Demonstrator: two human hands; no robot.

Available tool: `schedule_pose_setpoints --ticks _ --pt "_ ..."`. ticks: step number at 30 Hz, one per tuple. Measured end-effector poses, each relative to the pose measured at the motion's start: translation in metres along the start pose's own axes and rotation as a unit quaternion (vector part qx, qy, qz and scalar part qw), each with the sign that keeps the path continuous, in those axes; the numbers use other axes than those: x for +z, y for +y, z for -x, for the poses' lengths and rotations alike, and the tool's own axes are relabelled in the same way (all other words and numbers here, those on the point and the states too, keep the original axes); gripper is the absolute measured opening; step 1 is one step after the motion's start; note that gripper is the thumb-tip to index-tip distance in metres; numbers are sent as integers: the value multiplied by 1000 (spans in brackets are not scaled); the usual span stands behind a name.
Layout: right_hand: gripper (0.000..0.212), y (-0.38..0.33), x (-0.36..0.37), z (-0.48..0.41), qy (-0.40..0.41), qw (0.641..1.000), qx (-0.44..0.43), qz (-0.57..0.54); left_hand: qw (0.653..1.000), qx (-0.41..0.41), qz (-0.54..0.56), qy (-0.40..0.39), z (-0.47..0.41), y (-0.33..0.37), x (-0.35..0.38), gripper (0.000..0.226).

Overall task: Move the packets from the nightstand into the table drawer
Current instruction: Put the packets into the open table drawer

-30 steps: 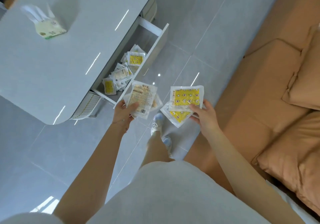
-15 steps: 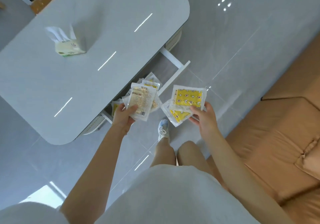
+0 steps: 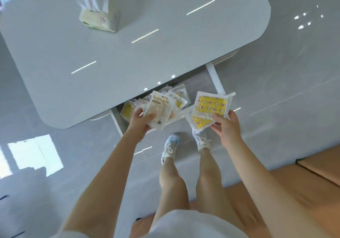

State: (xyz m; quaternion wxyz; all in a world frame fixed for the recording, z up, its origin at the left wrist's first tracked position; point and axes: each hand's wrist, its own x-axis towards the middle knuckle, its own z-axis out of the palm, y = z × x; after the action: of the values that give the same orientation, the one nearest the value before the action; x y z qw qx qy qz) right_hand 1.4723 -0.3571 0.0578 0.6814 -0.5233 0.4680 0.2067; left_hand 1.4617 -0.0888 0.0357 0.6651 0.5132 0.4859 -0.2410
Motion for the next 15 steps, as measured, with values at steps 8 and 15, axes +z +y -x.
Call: schedule_pose_setpoints --ticks 8,15 --pt "22 17 46 -143 -50 992 -30 110 996 -19 52 72 -119 -48 -28 26" --pt "15 60 88 -243 -88 983 75 143 985 -27 47 165 -204 -82 -41 50"
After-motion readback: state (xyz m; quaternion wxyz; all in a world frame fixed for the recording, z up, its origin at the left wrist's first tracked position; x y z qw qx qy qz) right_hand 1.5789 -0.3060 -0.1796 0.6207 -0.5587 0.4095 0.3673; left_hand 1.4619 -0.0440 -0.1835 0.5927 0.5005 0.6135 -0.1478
